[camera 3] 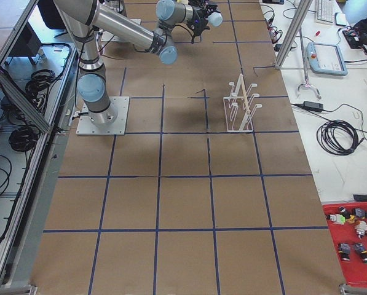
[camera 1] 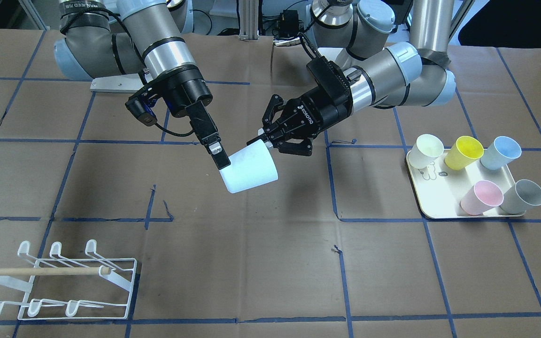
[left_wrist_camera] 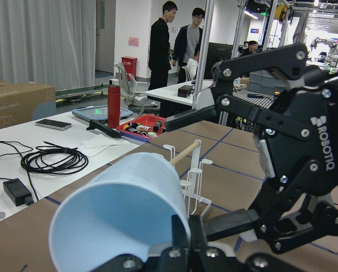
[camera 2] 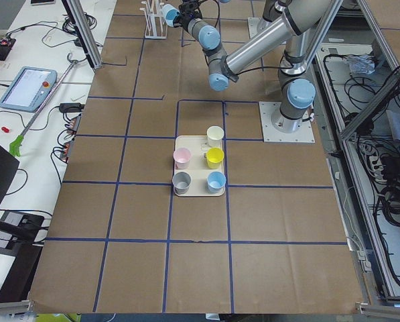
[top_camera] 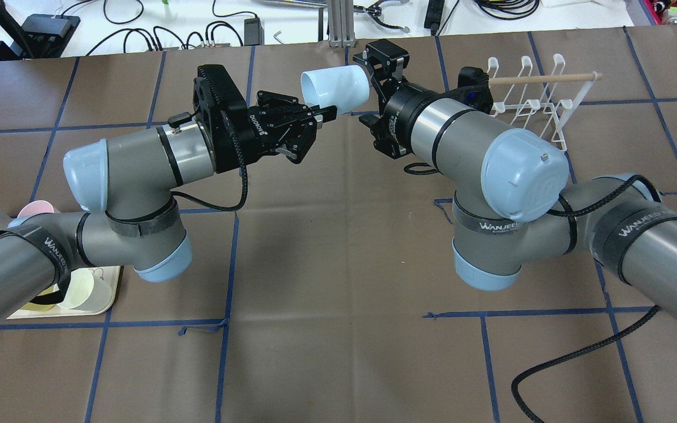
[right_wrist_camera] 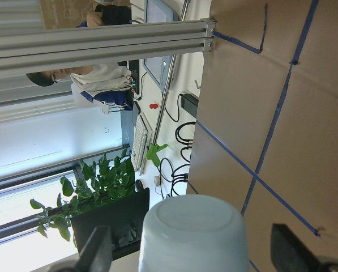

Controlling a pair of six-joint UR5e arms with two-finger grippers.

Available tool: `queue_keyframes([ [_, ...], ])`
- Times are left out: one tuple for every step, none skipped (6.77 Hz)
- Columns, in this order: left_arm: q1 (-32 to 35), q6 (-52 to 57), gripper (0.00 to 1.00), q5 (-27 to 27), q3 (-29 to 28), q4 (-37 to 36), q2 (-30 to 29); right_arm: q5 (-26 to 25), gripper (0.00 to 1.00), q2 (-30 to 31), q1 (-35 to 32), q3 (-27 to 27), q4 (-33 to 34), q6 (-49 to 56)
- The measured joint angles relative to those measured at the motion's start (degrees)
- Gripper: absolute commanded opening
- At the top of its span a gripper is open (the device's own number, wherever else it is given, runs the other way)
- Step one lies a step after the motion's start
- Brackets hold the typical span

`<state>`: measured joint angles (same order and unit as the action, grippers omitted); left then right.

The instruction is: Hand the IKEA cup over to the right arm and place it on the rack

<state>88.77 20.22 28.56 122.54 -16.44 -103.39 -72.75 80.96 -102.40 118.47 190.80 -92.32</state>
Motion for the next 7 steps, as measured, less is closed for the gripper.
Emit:
queue_keyframes([
  [0.0,0.0,0.03,0.0,0.0,0.0,0.0,-0.7,0.98,-1.2,-0.8,-1.1,0.0,0.0],
  [0.0,0.0,0.03,0.0,0.0,0.0,0.0,-1.3,0.98,-1.8,-1.4,-1.6,-0.1,0.0],
  [0.0,0.0,0.03,0.0,0.0,0.0,0.1,-1.6,0.98,-2.0,-1.7,-1.8,-0.1,-0.1],
  [0.0,0.0,0.03,0.0,0.0,0.0,0.1,-1.6,0.93,-2.1,-2.0,-1.9,-0.3,-0.1],
  [0.0,0.0,0.03,0.0,0.0,0.0,0.1,-1.7,0.86,-2.1,-2.2,-1.9,-0.4,0.0],
  [0.0,0.0,0.04,0.0,0.0,0.0,0.1,-1.6,0.8,-2.1,-2.3,-1.9,-0.4,0.2],
  [0.0,0.0,0.04,0.0,0.0,0.0,0.2,-1.6,0.72,-2.1,-2.3,-1.9,-0.4,0.3],
])
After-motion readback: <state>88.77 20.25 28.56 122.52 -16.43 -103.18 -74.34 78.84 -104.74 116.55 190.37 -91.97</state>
